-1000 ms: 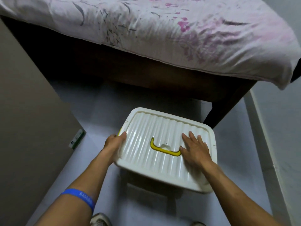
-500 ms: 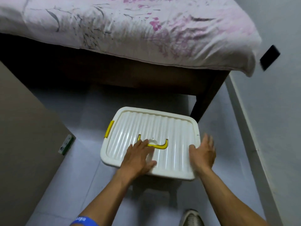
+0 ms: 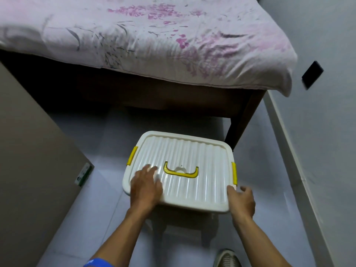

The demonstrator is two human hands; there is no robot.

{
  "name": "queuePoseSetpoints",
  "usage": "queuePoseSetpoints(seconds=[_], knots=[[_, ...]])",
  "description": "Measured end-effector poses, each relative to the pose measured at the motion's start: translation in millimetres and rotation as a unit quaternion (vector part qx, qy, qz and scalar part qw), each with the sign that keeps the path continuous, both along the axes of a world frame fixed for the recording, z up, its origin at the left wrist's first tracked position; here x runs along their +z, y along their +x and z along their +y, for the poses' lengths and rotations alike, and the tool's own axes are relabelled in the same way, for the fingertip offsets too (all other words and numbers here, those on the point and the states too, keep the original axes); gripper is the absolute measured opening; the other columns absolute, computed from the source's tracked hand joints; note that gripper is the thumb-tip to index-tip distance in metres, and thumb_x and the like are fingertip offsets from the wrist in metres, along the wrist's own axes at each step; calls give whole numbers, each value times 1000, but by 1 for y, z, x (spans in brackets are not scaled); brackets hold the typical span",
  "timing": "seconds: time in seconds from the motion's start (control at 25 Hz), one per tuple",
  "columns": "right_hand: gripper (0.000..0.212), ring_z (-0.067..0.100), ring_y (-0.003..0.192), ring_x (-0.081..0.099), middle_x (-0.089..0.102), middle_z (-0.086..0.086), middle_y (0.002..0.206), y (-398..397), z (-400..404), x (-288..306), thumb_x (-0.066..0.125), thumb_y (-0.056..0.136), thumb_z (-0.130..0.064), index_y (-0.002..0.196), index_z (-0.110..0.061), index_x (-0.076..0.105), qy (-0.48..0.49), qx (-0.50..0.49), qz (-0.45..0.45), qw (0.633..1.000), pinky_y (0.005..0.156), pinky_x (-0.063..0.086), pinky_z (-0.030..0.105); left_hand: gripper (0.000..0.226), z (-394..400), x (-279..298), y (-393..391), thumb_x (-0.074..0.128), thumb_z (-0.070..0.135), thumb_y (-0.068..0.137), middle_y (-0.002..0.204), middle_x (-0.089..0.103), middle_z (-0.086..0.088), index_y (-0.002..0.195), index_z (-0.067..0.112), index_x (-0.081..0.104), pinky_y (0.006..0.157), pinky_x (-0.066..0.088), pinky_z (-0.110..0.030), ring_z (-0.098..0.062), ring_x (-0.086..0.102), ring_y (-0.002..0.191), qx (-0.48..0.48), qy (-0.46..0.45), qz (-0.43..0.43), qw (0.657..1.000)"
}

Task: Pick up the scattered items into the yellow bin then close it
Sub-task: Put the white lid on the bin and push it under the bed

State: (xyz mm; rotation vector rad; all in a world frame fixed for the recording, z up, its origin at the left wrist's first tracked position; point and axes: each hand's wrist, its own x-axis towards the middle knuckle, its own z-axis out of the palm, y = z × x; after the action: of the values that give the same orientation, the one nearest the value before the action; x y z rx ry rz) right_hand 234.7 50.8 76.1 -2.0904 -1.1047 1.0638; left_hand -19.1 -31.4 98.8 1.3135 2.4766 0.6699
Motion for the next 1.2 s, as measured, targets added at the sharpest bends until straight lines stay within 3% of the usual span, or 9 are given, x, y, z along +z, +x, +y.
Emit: queuePoseSetpoints(seconds=[0.04,0.12,0.2,0.32,0.6,0.76,0.92,1.0,1.2], knots=[[33,27,79,63,65,5,98,0,-14,-6,59,88,-30,114,-11,59,-31,0,29,999,66,56,38,46,-12,0,-10,60,28,90,140,47,-7,135,21,48,101,42,-47,-30,46,124,135,-5,-10,991],[23,26,64,63,67,13,87,6,-28,-13,58,92,-26,107,-9,62,-34,6,112,993,51,54,32,45,-29,-4,-27,58,24,93,135,48,-15,134,11,45,95,44,-51,-37,48,119,319,-24,-167,932],[19,24,52,59,66,17,85,14,-29,-15,60,95,-22,107,-8,62,-31,18,189,981,51,54,33,28,-35,-11,-38,53,19,98,119,60,-16,121,4,55,84,51,-44,-34,60,101,334,15,-349,875],[21,21,47,55,65,18,84,20,-10,-14,65,93,-24,105,-7,63,-36,-1,254,966,54,55,35,20,-28,-18,-46,57,13,97,97,64,-9,115,5,62,80,55,-38,-24,64,83,327,94,-433,835],[31,18,42,57,68,13,68,-20,101,-15,75,84,-32,95,-6,64,-27,-29,259,965,38,45,23,31,67,-27,-92,63,13,94,110,65,-11,124,6,61,80,56,-37,-24,68,87,312,140,-503,794],[26,14,44,44,58,8,68,-58,189,-20,70,89,-34,105,-15,60,11,-44,259,965,35,32,20,24,154,-30,-120,61,15,96,109,65,-13,119,9,60,64,59,-31,-26,66,89,274,170,-527,786],[31,15,45,38,43,3,55,-93,263,-27,63,92,-38,71,-19,52,48,-57,246,966,41,30,27,9,240,-36,-148,61,20,96,91,63,-11,99,12,60,60,56,-33,-22,62,71,269,185,-531,782],[35,13,43,35,39,1,54,-105,290,-32,59,95,-30,64,-20,45,55,-62,259,962,43,27,27,12,272,-42,-161,57,22,98,86,61,-9,93,12,59,65,49,-33,-20,60,70,242,175,-536,790],[23,15,53,40,45,5,67,-115,325,-40,44,93,-3,77,-18,49,58,-95,262,959,45,30,28,21,315,-52,-178,48,3,100,98,58,-15,119,6,56,57,53,-26,-17,56,70,249,193,-534,785]])
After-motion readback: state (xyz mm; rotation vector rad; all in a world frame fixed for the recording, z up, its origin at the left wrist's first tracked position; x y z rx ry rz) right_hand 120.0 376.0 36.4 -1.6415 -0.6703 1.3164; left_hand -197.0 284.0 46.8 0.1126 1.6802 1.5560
